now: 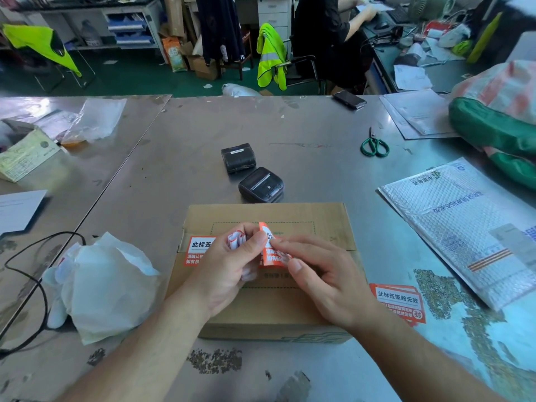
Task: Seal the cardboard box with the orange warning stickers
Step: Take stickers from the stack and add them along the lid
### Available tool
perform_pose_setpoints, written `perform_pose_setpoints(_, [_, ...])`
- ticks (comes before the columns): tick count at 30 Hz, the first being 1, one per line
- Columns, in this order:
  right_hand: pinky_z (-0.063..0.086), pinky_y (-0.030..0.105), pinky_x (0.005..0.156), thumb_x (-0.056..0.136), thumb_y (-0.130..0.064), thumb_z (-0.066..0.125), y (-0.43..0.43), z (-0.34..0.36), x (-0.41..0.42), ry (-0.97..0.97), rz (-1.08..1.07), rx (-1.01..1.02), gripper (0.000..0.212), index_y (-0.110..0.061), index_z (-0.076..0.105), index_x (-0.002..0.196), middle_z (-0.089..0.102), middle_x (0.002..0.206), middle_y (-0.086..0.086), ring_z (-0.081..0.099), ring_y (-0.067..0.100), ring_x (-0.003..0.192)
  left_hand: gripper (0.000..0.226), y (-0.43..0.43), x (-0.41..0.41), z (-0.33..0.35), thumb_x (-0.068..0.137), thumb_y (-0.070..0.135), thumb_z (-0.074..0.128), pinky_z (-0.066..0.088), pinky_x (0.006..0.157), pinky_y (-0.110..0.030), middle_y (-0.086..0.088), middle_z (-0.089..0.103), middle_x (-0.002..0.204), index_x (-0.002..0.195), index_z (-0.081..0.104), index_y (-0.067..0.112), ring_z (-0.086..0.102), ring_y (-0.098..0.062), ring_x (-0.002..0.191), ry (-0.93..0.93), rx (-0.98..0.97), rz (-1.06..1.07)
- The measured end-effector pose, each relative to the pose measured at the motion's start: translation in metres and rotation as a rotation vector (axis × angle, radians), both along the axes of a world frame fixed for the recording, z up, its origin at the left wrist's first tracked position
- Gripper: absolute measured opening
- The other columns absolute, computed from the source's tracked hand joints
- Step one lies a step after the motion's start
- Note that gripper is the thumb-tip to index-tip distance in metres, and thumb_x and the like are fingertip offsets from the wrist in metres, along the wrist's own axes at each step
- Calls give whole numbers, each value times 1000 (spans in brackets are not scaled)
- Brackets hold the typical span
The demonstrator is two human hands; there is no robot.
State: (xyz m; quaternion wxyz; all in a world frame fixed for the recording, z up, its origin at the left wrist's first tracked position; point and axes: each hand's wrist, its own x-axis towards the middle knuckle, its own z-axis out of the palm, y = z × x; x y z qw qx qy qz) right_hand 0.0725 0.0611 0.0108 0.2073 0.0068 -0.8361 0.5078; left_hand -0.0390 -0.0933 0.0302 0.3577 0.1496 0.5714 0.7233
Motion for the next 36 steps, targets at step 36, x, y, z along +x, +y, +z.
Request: perform_pose_setpoints(36, [54, 32, 90, 95, -27, 55, 2, -3, 1, 41, 55, -34, 35, -11, 73, 121, 72, 121, -2, 67, 11, 113, 45, -4, -2, -5, 59, 53, 86, 31, 45, -13, 4, 59, 62, 78, 63, 20, 50, -1, 46, -31, 68, -128])
